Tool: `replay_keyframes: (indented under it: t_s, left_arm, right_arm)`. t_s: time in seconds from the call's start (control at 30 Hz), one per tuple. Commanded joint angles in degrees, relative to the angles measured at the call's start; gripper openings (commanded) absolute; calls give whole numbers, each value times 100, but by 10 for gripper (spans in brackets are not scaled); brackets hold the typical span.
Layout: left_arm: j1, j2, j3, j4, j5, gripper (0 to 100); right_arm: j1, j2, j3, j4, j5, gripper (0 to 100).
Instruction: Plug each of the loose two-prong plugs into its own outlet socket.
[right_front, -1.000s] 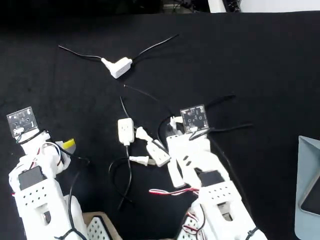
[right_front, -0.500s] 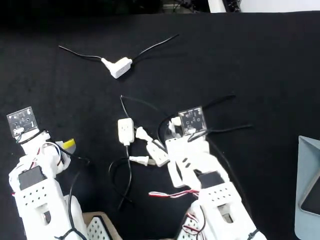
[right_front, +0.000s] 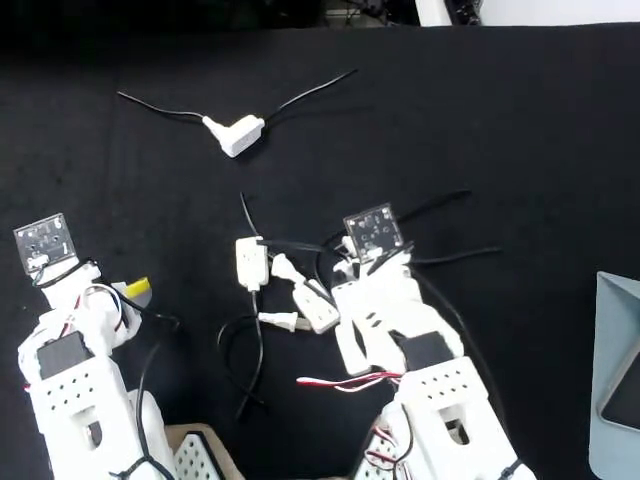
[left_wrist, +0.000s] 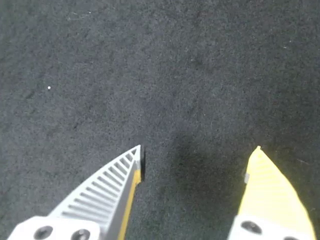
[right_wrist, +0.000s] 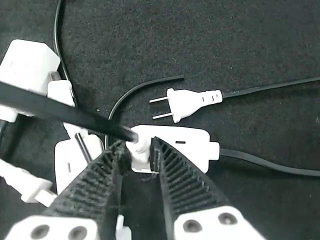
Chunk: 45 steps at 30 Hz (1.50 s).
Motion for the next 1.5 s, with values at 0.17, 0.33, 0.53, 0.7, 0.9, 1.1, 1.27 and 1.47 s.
replay_keyframes:
  t_s: [0.17, 0.33, 0.53, 0.7, 0.9, 1.1, 1.27, 1.47]
  left_arm:
    - [40, -70, -48, -105, -9, 325]
    - [40, -70, -48, -105, -9, 325]
    - [40, -70, -48, -105, -9, 325]
    - [40, -70, -48, -105, -9, 325]
    - [40, -70, -48, -105, -9, 325]
    - [40, -70, -48, -105, -9, 325]
    - [40, -70, -48, -114, -9, 325]
    - [40, -70, 57, -308, -9, 325]
  right_arm:
    - [105, 92, -84, 202, 668, 11]
    - [352, 101, -312, 440, 941, 11]
    - [352, 101, -532, 686, 941, 11]
    - [343, 585, -690, 642, 923, 11]
    - [369, 2193, -1710, 677, 615, 11]
    - [378, 3055, -2000, 642, 607, 11]
    - [369, 3090, -2009, 633, 633, 11]
    - [378, 3064, -2273, 633, 633, 11]
